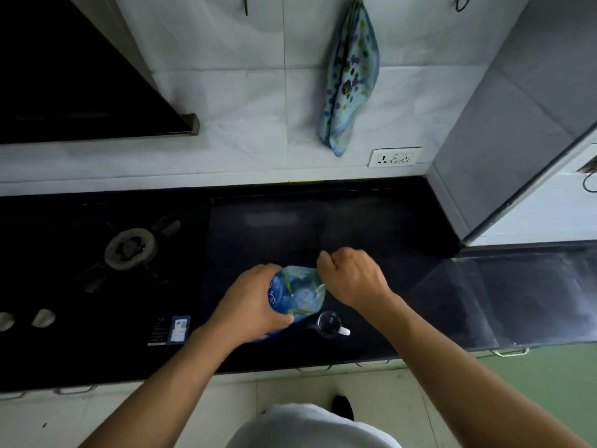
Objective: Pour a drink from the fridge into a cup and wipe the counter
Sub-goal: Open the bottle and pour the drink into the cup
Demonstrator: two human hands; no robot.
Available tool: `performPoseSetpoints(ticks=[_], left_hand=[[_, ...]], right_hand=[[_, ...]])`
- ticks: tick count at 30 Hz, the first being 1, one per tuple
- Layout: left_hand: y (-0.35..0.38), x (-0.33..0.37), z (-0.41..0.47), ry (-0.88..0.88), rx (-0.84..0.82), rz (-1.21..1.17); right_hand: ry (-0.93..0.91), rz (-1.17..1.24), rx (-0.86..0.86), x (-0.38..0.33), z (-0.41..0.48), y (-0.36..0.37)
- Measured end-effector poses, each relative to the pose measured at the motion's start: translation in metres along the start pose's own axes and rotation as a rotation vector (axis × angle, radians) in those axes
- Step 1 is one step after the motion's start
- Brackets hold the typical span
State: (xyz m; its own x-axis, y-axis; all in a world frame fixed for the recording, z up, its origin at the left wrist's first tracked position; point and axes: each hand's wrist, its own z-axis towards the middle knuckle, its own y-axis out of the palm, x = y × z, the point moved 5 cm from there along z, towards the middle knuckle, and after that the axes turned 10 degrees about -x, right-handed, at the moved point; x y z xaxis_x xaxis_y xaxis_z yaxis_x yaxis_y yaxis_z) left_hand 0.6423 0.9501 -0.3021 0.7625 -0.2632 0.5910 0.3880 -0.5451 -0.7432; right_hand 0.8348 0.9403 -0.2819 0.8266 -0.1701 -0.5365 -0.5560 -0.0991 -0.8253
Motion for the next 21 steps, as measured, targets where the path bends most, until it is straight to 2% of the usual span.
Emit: performPoseSetpoints(ticks=[1, 2, 3, 5, 6, 7, 8, 9, 11, 12, 13, 16, 17, 18, 21], left_hand=[[0.001, 0.0, -0.001, -0.009, 0.078, 0.063], [0.001, -0.001, -0.002, 0.004, 0.099, 0.032], [-0.002, -0.003, -0.002, 0.029, 0.053, -0.069], [-0.007, -0.009, -0.001, 0.093, -0.147, -0.304], [-0.009, -0.009, -0.001, 0.118, -0.225, -0.358], [-0.01, -0.008, -0.001, 0.122, -0.247, -0.346], [-0.009, -0.007, 0.0, 0.102, -0.215, -0.299], [-0.007, -0.006, 0.001, 0.059, -0.141, -0.205], [0.002, -0.003, 0.002, -0.017, 0.024, 0.046], [0.007, -0.003, 0.002, -0.022, 0.08, 0.116], [0.009, -0.005, 0.002, -0.005, 0.1, 0.102], [-0.004, -0.013, 0.003, 0.083, -0.013, -0.135], [-0.008, -0.011, 0.003, 0.107, -0.049, -0.16], [-0.011, -0.007, 0.002, 0.12, -0.05, -0.158], [-0.006, -0.004, -0.004, 0.085, 0.085, -0.031]], right_hand=[[0.113, 0.0, -0.087, 0.005, 0.001, 0.008], [0.055, -0.019, -0.058, 0.003, 0.0, 0.01], [-0.126, -0.038, 0.078, -0.004, -0.004, 0.003], [-0.541, -0.06, 0.287, -0.022, -0.026, -0.012], [-0.651, -0.062, 0.299, -0.027, -0.031, -0.017], [-0.654, -0.069, 0.302, -0.026, -0.03, -0.018], [-0.532, -0.089, 0.295, -0.021, -0.024, -0.015], [-0.293, -0.093, 0.212, -0.014, -0.011, -0.011], [0.2, 0.023, -0.102, 0.006, 0.003, 0.008], [0.288, 0.064, -0.187, 0.012, 0.004, 0.016], [0.24, 0.043, -0.175, 0.01, 0.003, 0.017], [-0.332, -0.076, 0.224, -0.016, -0.02, -0.006], [-0.387, -0.077, 0.277, -0.018, -0.025, -0.011], [-0.325, -0.061, 0.274, -0.017, -0.023, -0.012], [0.129, 0.065, 0.106, -0.009, -0.012, 0.001]])
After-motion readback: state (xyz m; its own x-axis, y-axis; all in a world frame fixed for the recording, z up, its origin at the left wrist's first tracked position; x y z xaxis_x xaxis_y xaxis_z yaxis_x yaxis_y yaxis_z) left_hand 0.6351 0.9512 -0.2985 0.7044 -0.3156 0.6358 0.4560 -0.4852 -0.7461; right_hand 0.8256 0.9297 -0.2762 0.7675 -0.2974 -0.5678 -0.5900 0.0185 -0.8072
